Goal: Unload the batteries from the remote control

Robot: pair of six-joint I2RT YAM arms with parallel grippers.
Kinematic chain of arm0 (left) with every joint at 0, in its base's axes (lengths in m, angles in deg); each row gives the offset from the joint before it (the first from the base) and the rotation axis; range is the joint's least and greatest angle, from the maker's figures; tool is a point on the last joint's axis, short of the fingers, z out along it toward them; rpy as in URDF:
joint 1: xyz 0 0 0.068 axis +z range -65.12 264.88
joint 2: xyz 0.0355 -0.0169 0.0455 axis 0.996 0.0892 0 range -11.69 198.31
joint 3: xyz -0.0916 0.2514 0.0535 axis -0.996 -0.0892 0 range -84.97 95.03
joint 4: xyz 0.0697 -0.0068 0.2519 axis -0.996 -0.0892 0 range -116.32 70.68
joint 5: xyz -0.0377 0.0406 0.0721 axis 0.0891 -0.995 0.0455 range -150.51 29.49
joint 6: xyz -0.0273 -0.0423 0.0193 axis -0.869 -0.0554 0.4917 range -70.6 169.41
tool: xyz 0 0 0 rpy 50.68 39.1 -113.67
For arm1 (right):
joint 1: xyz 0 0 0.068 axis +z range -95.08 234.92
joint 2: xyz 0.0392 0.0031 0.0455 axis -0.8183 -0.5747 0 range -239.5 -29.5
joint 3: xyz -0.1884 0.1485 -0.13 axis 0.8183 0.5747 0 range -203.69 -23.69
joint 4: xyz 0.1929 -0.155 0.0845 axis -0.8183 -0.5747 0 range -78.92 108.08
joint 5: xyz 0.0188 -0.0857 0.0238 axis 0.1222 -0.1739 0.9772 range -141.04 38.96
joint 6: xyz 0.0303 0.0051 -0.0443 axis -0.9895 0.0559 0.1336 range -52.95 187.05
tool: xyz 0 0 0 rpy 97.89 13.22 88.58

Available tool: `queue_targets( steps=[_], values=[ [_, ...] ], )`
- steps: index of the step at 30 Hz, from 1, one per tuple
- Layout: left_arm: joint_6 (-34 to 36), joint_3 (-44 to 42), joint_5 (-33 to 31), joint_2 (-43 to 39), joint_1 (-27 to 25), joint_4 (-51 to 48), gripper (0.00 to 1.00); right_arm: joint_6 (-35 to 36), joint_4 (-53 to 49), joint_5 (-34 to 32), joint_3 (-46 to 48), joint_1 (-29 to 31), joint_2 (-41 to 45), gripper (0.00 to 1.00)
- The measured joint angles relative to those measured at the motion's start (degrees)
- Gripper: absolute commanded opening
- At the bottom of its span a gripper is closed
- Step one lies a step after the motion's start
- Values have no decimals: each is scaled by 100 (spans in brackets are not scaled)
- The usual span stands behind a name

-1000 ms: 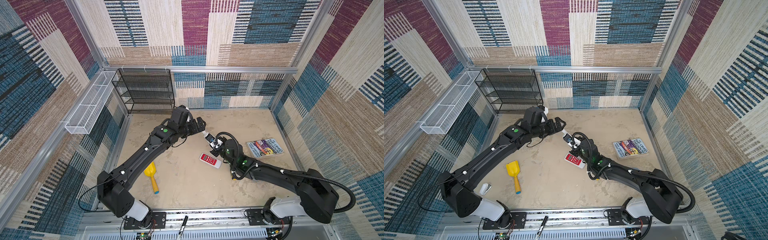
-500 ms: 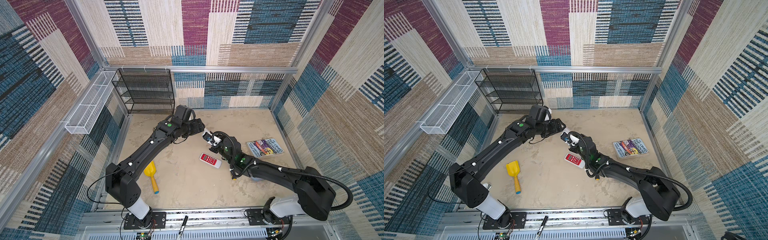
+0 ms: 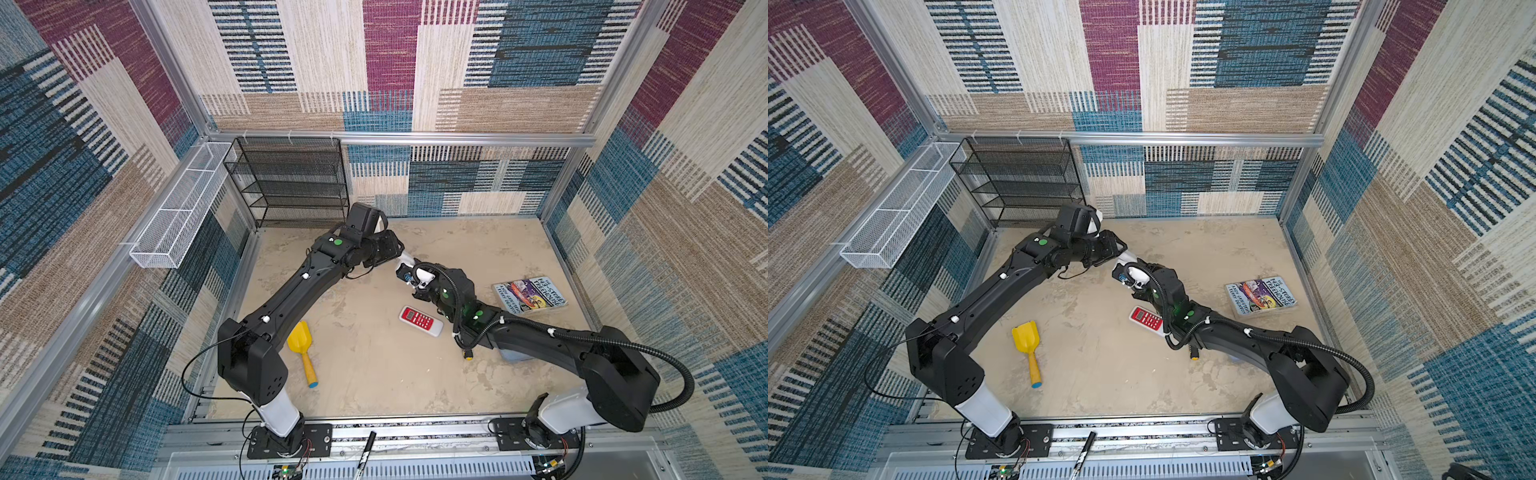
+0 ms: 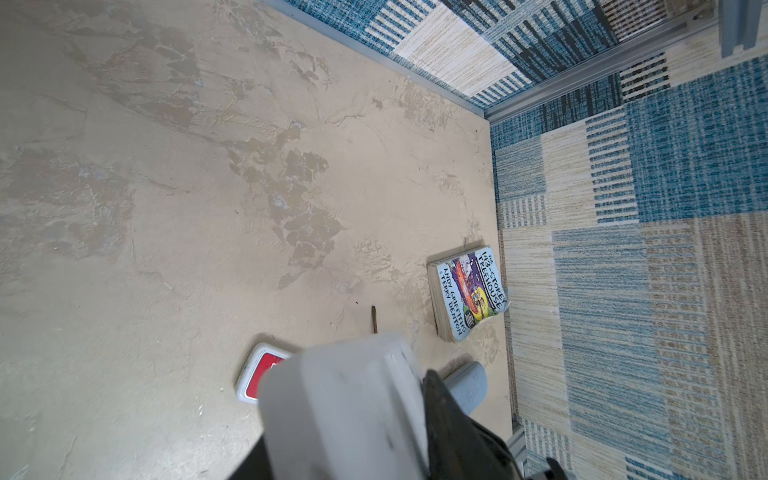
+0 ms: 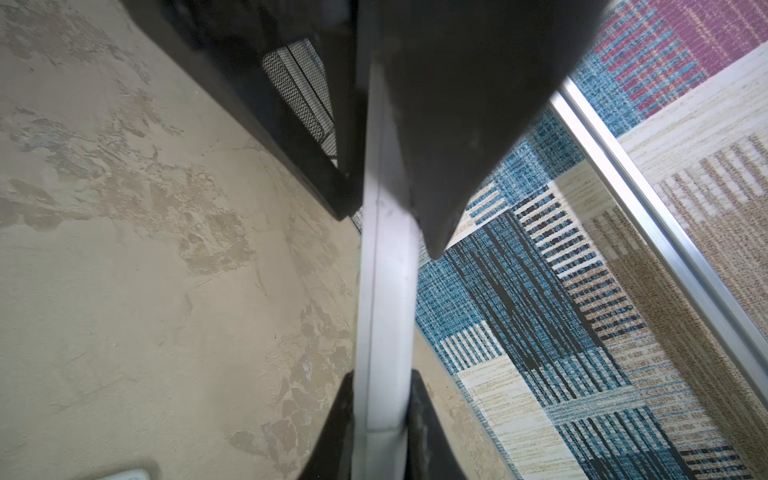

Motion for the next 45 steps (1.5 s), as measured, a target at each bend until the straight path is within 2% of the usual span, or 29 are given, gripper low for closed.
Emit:
queue_targets(
  steps=[8, 10, 14, 22, 31, 34, 37, 45],
  values=[
    [-839, -101, 367, -2, 68, 487, 10, 170, 48, -238, -63, 7, -50, 20],
    [-1005, -146, 435, -15, 79, 579, 0, 214, 50, -275, -74, 7, -52, 21],
    [-1001, -299, 490, -81, 116, 723, 0, 302, 31, -267, -103, 2, -52, 27],
    [-516, -706, 614, -243, 190, 975, 0, 332, -37, 37, -125, 2, -20, 62],
    [-289, -1458, 592, -640, 332, 1561, 0, -55, -44, 273, -59, -20, 258, 89],
    [-236, -1753, 592, -752, 435, 1733, 0, -494, -153, 511, -11, -160, 505, 94],
    [-227, -2159, 660, -929, 538, 2083, 0, -1222, -407, 874, -20, -422, 785, 96],
    [-682, -3460, 975, -1410, 649, 3447, 0, -3851, -1534, 2055, -616, -1108, 684, 94]
  ],
)
